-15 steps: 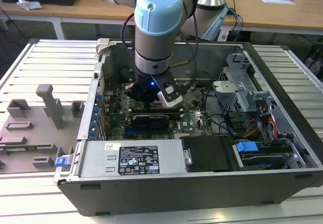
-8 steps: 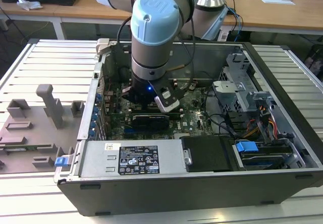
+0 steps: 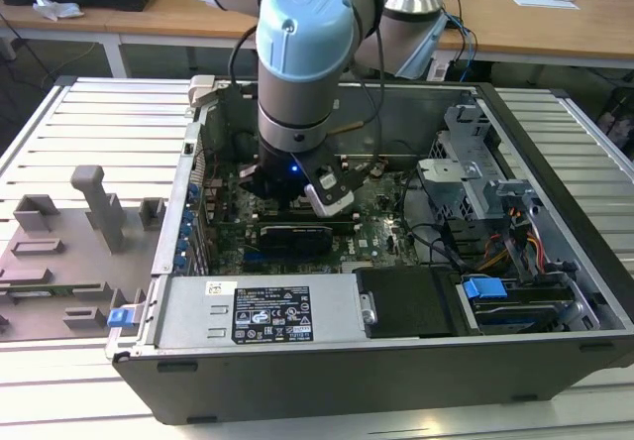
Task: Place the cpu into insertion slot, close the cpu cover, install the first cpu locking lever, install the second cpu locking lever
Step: 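Install the second cpu locking lever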
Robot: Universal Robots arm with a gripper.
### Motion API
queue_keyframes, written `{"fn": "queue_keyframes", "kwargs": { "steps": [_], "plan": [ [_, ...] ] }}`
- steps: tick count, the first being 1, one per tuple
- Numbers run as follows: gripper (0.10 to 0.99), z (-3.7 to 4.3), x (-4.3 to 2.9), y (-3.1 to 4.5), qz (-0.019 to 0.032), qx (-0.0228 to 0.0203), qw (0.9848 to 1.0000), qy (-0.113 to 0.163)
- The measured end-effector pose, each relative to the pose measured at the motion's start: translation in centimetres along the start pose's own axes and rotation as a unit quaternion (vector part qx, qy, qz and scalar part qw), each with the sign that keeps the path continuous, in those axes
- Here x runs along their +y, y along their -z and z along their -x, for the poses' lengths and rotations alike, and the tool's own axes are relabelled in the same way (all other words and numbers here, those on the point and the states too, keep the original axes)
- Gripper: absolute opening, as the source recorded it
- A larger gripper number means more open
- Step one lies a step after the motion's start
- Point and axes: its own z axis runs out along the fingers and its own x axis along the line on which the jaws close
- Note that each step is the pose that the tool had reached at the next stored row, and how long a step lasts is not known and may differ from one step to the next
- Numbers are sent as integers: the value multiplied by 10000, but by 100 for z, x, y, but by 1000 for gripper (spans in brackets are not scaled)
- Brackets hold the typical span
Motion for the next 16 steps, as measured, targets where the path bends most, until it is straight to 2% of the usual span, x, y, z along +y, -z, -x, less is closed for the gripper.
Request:
{"fn": "queue_keyframes", "kwargs": {
  "steps": [1, 2, 4, 6, 7, 8, 9, 11, 12, 13, 14, 15, 16],
  "plan": [
    [106, 1, 7, 28, 0, 1, 10000, 0],
    [106, 39, 7, 32, 1, 3, 10000, -1],
    [106, 248, 12, 35, 7, 78, 10000, -20],
    [106, 344, 23, 32, 8, 111, 9999, -30],
    [106, 380, 39, 28, -7, 117, 9999, -31],
    [106, 407, 61, 23, -43, 122, 9999, -34],
    [106, 444, 106, 11, -130, 130, 9998, -40],
    [106, 482, 166, -5, -247, 145, 9996, -47],
    [106, 509, 221, -20, -337, 155, 9993, -52],
    [106, 527, 260, -31, -398, 162, 9991, -56],
    [106, 546, 317, -45, -498, 172, 9986, -62],
    [106, 557, 373, -58, -647, 184, 9977, -70],
    [106, 559, 399, -53, -766, 194, 9968, -77]
  ]
}}
